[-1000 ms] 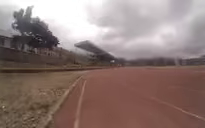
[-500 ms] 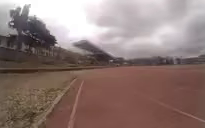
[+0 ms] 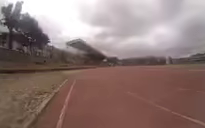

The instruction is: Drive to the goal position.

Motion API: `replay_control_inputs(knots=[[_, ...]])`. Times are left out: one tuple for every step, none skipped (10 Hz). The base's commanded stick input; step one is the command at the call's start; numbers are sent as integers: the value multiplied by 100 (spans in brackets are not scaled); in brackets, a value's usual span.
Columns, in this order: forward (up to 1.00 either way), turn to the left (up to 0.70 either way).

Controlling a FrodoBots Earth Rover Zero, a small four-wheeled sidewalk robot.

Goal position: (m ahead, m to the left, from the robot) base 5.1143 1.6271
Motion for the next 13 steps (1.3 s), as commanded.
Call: replay_control_inputs(knots=[[70, -27], [70, -27], [70, -27], [70, -27], [70, -27], [70, -11], [70, 0], [70, 0], [70, 0], [70, 0], [70, 0], [70, 0], [70, 0]])
